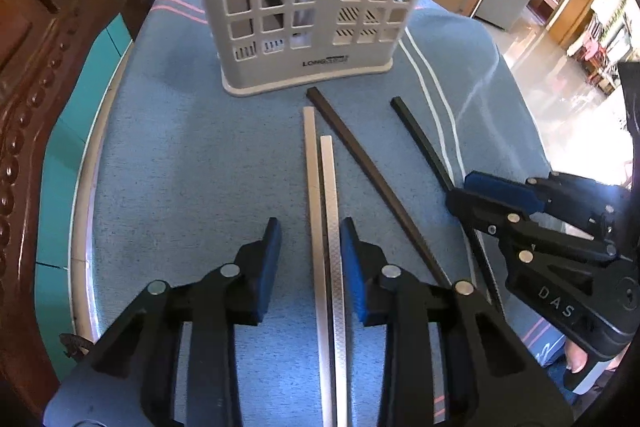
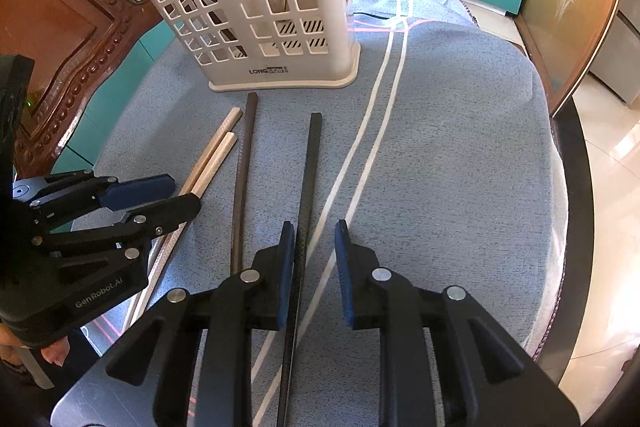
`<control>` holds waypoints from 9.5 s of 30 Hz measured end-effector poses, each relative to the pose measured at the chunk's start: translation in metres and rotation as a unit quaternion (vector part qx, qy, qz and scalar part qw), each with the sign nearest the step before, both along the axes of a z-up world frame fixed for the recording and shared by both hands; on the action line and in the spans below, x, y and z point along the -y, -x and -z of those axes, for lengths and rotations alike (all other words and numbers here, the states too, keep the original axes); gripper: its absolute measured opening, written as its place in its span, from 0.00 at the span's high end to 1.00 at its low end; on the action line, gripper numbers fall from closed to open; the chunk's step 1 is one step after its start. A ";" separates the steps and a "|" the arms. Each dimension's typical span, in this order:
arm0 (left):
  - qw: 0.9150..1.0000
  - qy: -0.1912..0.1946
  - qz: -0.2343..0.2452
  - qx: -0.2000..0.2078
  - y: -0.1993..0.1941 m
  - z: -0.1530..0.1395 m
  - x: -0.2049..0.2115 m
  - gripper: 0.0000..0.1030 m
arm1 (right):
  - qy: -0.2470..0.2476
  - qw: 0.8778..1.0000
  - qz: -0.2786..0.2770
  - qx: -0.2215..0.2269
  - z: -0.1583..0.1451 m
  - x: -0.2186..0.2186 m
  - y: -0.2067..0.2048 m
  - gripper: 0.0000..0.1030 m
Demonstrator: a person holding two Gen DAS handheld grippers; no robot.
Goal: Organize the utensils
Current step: 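Align the left tool over a pale chopstick while the right aligns over a black one, then grasp the pale chopstick with the left tool while the right grasps the black one, then lift both chopsticks over the holder and open both tools to drop them, then move both open tools back down to the last chopsticks, then grasp the dark brown chopstick with the right tool while the left aligns over a pale one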
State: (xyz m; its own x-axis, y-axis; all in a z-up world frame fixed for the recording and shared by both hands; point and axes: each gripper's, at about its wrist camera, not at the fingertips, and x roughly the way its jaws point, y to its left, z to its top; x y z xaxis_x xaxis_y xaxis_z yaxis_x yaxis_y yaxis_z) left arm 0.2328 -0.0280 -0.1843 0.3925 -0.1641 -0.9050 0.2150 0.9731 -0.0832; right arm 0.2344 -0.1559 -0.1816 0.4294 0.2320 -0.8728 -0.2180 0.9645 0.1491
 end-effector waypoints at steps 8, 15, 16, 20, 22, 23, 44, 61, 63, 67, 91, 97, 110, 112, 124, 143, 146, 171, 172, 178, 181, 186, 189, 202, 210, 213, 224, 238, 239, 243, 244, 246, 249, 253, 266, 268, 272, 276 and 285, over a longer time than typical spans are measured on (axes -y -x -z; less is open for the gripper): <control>1.000 0.011 0.006 0.002 0.002 0.000 0.010 0.87 | 0.000 1.000 0.000 0.000 0.000 0.000 0.000 0.79; 0.999 0.038 0.014 0.018 0.015 -0.013 0.004 0.87 | 0.001 1.000 0.000 0.000 0.000 0.000 0.000 0.78; 0.999 0.042 0.015 0.020 0.017 -0.016 0.006 0.87 | 0.001 1.000 0.000 0.000 0.000 -0.001 -0.001 0.78; 0.998 0.047 0.014 0.026 0.020 -0.017 0.004 0.87 | 0.000 1.000 -0.001 0.001 0.000 -0.001 0.000 0.76; 0.999 0.045 0.006 0.023 0.019 -0.015 0.001 0.87 | 0.001 1.000 -0.001 0.001 0.000 -0.001 0.000 0.76; 0.999 0.043 0.000 0.022 0.018 -0.014 -0.001 0.87 | 0.000 1.000 -0.001 0.001 0.000 -0.001 0.000 0.75; 1.000 -0.005 0.006 0.008 0.011 0.002 -0.004 0.67 | 0.004 1.000 -0.007 0.004 0.000 -0.004 0.001 0.69; 0.999 0.028 0.010 0.024 0.018 -0.008 -0.010 0.87 | 0.005 1.000 -0.007 0.004 0.000 -0.004 0.000 0.69; 0.999 0.032 0.002 0.025 0.019 -0.010 -0.017 0.87 | 0.005 1.000 -0.008 0.005 0.000 -0.004 0.000 0.69; 0.999 0.031 -0.007 0.027 0.021 -0.014 -0.026 0.82 | 0.005 1.000 -0.008 0.005 0.000 -0.004 0.000 0.68; 0.999 -0.011 -0.033 0.024 0.013 -0.008 -0.026 0.56 | 0.004 1.000 -0.010 0.006 0.000 -0.003 -0.001 0.67; 0.999 -0.019 -0.026 0.023 0.011 -0.004 -0.019 0.56 | 0.004 1.000 -0.011 0.007 0.000 -0.003 -0.001 0.65; 0.999 -0.010 -0.031 0.018 0.006 -0.002 -0.013 0.63 | 0.006 1.000 -0.013 0.010 0.001 -0.004 0.001 0.63; 0.999 -0.018 -0.021 0.017 0.006 0.001 -0.007 0.61 | 0.009 1.000 -0.014 0.012 0.001 -0.005 0.001 0.63; 0.999 -0.028 -0.039 0.021 0.005 0.000 -0.008 0.82 | 0.062 0.998 -0.010 0.030 0.002 -0.006 0.002 0.78; 0.995 -0.060 -0.079 0.027 -0.047 -0.001 -0.027 0.40 | 0.082 0.995 0.001 0.058 0.007 -0.015 -0.004 0.51; 0.995 -0.054 -0.077 0.024 -0.037 -0.002 -0.032 0.41 | 0.083 0.995 0.003 0.061 0.007 -0.016 -0.006 0.51; 0.975 0.026 -0.024 0.221 0.067 -0.127 -0.016 0.93 | -0.073 0.969 -0.005 0.236 -0.133 0.042 0.063 0.94; 0.971 0.035 -0.022 0.235 0.073 -0.141 -0.018 0.93 | -0.079 0.966 -0.007 0.246 -0.141 0.044 0.069 0.94; 0.940 0.086 -0.012 0.330 0.092 -0.232 -0.030 0.93 | -0.126 0.940 -0.019 0.317 -0.216 0.054 0.081 0.94; 0.917 0.105 -0.037 0.383 0.081 -0.276 -0.037 0.93 | -0.140 0.925 -0.007 0.352 -0.253 0.053 0.065 0.94; 0.868 0.143 -0.116 0.461 0.054 -0.296 -0.059 0.93 | -0.158 0.899 0.045 0.405 -0.280 0.052 0.042 0.94; 0.864 0.147 -0.150 0.457 0.028 -0.275 -0.063 0.93 | -0.144 0.899 0.061 0.409 -0.271 0.044 0.026 0.94; 0.916 0.062 -0.130 0.374 -0.009 -0.222 -0.040 0.92 | -0.074 0.933 0.038 0.349 -0.203 0.002 -0.012 0.94; 0.901 0.073 -0.124 0.410 0.010 -0.231 -0.047 0.70 | -0.079 0.922 0.037 0.377 -0.218 0.012 0.014 0.86; 0.886 0.070 -0.123 0.442 0.035 -0.232 -0.050 0.68 | -0.092 0.915 -0.002 0.392 -0.227 0.012 0.043 0.86; 0.915 0.002 -0.132 0.382 0.052 -0.173 -0.049 0.64 | 0.030 0.990 -0.073 0.120 -0.052 -0.031 0.012 0.86; 0.943 -0.038 -0.100 0.315 0.041 -0.136 -0.034 0.53 | 0.038 0.997 -0.074 0.005 0.015 -0.047 0.011 0.80; 0.944 -0.038 -0.099 0.314 0.041 -0.135 -0.033 0.53 | 0.035 0.997 -0.071 0.004 0.017 -0.046 0.015 0.87; 0.945 -0.042 -0.093 0.310 0.042 -0.131 -0.029 0.51 | 0.018 0.998 -0.061 -0.004 0.018 -0.031 0.018 0.94; 0.946 -0.046 -0.091 0.309 0.043 -0.130 -0.027 0.51 | 0.012 0.998 -0.058 -0.006 0.019 -0.027 0.018 0.94; 0.947 -0.051 -0.088 0.304 0.043 -0.127 -0.026 0.50 | 0.004 0.999 -0.052 -0.011 0.020 -0.018 0.021 0.94; 0.950 -0.057 -0.084 0.295 0.044 -0.121 -0.022 0.50 | -0.008 0.999 -0.031 -0.021 0.019 0.009 0.025 0.94; 0.952 -0.063 -0.077 0.288 0.048 -0.117 -0.018 0.49 | -0.024 0.999 -0.005 -0.029 0.016 0.037 0.044 0.94; 0.981 -0.046 -0.038 0.186 0.036 -0.084 -0.005 0.37 | 0.006 0.999 -0.004 0.043 0.015 0.012 0.030 0.59; 0.982 -0.050 -0.041 0.178 0.036 -0.078 -0.005 0.35 | 0.022 0.998 -0.003 0.054 0.015 0.007 0.028 0.59; 0.984 -0.055 -0.042 0.163 0.038 -0.071 -0.009 0.34 | 0.053 0.996 0.009 0.069 0.016 0.001 0.024 0.71; 0.985 -0.059 -0.041 0.154 0.038 -0.065 -0.011 0.34 | 0.005 0.998 0.053 0.044 0.015 0.022 0.019 0.93; 0.988 -0.064 -0.032 0.137 0.040 -0.060 -0.010 0.33 | -0.047 0.996 0.062 0.032 0.013 0.032 0.023 0.91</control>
State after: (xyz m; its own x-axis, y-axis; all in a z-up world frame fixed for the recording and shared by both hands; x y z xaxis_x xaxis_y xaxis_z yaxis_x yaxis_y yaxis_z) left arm 0.1923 -0.0177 -0.1245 0.6322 -0.0227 -0.7745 0.1497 0.9843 0.0934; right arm 0.2112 -0.1874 -0.1948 0.5137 0.2527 -0.8199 -0.1090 0.9671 0.2298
